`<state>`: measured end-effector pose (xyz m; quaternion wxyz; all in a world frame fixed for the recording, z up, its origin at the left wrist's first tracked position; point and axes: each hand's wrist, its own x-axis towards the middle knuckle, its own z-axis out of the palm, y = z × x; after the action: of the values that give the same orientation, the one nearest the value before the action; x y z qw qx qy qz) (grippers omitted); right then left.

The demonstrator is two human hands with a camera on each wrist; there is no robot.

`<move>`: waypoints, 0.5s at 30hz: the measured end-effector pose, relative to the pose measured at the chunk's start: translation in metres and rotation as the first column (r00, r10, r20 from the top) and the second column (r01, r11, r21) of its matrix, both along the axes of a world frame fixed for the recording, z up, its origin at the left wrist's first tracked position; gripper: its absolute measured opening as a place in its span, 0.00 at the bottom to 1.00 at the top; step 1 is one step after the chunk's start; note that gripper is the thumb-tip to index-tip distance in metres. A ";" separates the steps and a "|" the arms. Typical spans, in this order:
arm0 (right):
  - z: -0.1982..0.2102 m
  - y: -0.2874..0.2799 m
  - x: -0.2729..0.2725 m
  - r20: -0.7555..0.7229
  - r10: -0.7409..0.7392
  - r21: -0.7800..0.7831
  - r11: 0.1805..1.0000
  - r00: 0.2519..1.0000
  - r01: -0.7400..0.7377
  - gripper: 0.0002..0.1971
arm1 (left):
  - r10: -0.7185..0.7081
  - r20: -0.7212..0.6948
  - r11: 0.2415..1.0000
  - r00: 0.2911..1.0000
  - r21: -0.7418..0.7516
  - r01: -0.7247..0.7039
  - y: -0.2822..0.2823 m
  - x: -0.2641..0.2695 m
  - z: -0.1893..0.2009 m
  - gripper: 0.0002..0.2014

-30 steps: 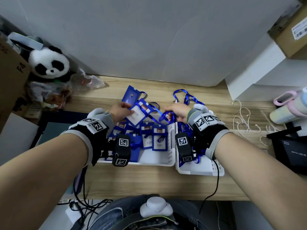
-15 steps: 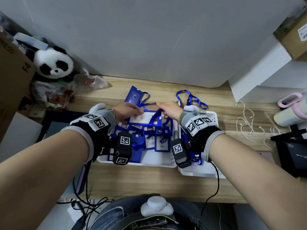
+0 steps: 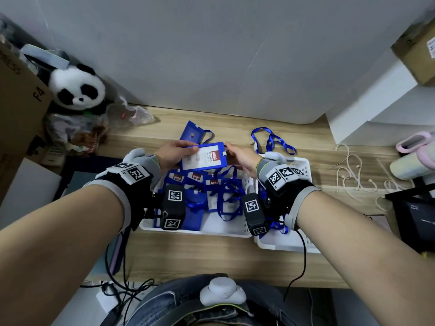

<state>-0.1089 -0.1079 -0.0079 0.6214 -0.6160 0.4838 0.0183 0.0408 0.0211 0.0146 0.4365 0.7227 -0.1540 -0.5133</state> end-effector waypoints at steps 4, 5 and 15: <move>0.003 -0.002 -0.003 -0.026 0.142 -0.056 0.988 0.990 -0.143 0.22 | 0.006 0.181 0.997 0.983 0.073 -0.019 0.002 0.005 -0.005 0.08; 0.004 -0.002 -0.006 -0.002 0.152 -0.057 0.987 0.988 -0.151 0.20 | 0.010 0.206 0.996 0.978 0.081 -0.027 0.003 0.005 -0.005 0.10; 0.009 0.006 -0.009 0.150 0.093 -0.063 0.994 0.984 -0.084 0.08 | -0.350 0.166 0.924 0.922 0.226 0.310 -0.001 -0.012 -0.003 0.14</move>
<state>-0.1178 -0.1023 0.0012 0.6376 -0.6537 0.4073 -0.0148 0.0291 0.0204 0.0116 0.2524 0.7741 -0.2668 -0.5157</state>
